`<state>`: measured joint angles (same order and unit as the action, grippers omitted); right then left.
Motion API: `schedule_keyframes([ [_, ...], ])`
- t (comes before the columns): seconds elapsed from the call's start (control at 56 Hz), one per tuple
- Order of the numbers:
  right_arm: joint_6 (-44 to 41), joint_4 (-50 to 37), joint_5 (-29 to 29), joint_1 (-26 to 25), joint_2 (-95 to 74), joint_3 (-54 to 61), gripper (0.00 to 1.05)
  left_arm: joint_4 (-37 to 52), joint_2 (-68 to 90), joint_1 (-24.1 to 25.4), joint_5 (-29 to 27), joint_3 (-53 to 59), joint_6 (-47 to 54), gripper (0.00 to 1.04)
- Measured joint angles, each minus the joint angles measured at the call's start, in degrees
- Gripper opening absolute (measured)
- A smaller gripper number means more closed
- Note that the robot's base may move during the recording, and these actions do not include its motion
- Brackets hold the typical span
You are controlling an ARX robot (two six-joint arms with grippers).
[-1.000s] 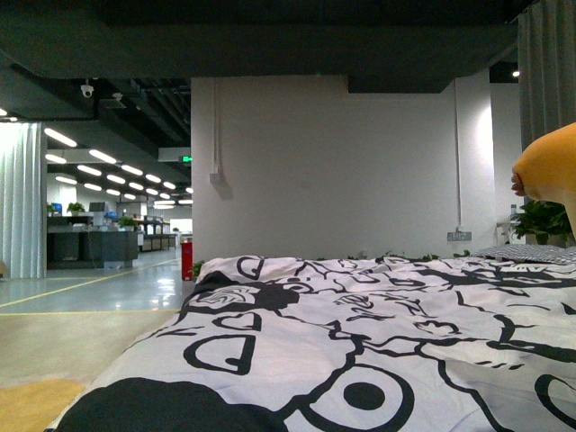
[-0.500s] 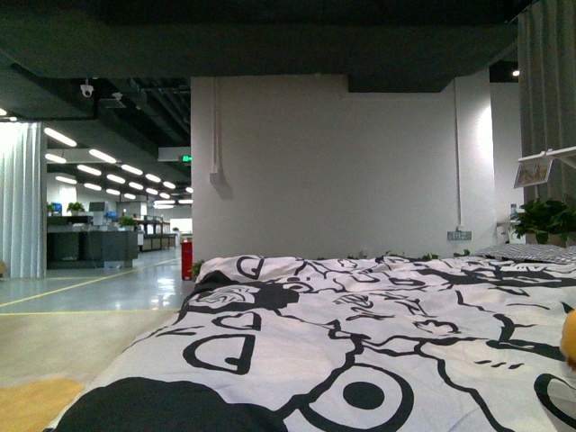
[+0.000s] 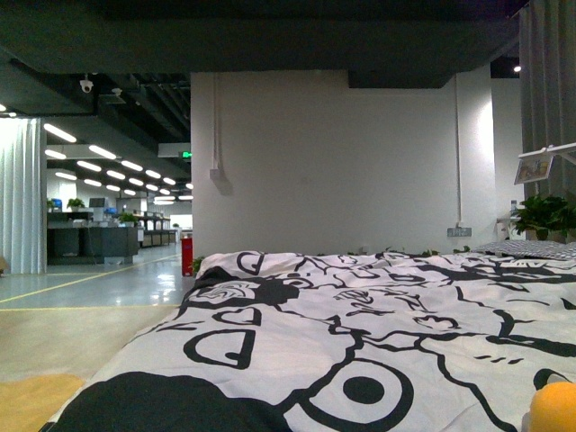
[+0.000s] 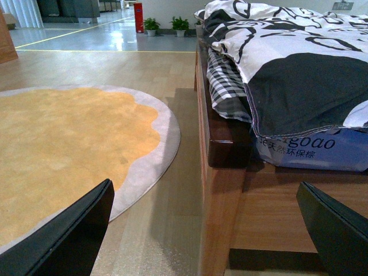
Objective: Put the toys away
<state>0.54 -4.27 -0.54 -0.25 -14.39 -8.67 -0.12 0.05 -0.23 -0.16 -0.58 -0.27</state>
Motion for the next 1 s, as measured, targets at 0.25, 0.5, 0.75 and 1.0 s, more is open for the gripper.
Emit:
schedule_keyframes([
  [0.25,-0.04,5.18,0.31,0.04,8.28,3.02,0.08,0.00,0.00,0.00,0.00,0.00,0.02,0.98],
  [0.5,-0.15,5.14,0.33,0.04,10.25,4.66,0.08,0.00,0.00,0.00,0.02,0.00,0.02,0.98],
  [0.75,-0.15,5.05,0.35,0.04,11.39,6.16,0.08,0.00,0.00,0.00,0.02,0.00,0.02,0.98],
  [1.0,-0.20,4.70,0.39,0.07,13.68,7.85,0.07,0.00,0.00,0.00,0.02,0.00,0.02,0.98],
])
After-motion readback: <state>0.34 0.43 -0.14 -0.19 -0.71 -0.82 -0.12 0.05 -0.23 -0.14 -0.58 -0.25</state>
